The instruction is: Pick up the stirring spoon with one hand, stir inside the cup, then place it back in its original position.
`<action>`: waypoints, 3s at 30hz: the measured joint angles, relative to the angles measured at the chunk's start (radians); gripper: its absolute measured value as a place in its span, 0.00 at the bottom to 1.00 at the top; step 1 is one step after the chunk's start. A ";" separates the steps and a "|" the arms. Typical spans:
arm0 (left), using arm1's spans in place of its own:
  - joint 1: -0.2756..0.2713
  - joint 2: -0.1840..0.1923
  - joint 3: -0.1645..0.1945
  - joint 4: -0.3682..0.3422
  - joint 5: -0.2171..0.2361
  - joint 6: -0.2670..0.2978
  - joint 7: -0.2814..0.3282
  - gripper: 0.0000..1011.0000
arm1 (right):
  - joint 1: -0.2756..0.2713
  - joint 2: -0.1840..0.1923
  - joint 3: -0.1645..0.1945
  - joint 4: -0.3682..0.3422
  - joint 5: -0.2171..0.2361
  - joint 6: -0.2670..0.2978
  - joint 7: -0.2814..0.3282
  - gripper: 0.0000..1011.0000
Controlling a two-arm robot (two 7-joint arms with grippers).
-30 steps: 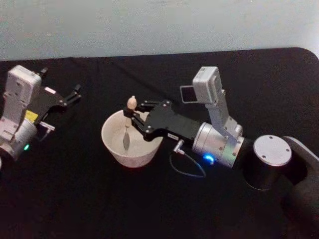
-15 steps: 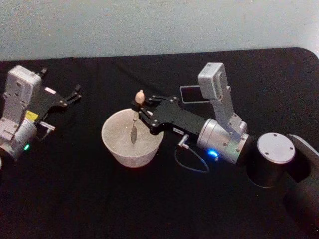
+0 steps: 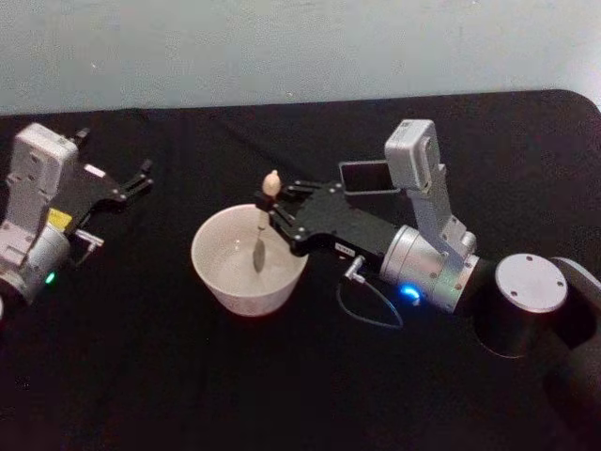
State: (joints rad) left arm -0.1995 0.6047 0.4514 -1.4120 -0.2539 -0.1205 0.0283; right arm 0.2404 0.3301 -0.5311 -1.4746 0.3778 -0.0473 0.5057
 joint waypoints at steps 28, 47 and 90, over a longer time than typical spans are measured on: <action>0.000 0.000 0.000 0.000 0.000 0.000 0.000 0.99 | 0.014 0.011 0.070 -0.126 0.068 -0.021 -0.017 0.17; 0.000 0.000 0.000 0.000 0.000 0.000 0.000 0.99 | -0.025 0.069 0.178 -0.213 0.061 0.006 -0.112 0.17; 0.000 0.000 0.000 0.000 0.000 0.000 0.000 0.99 | -0.135 0.119 0.244 -0.321 0.024 0.138 -0.170 0.17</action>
State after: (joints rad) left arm -0.1995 0.6047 0.4514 -1.4120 -0.2539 -0.1205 0.0283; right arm 0.1054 0.4493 -0.2873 -1.7961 0.4022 0.0905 0.3360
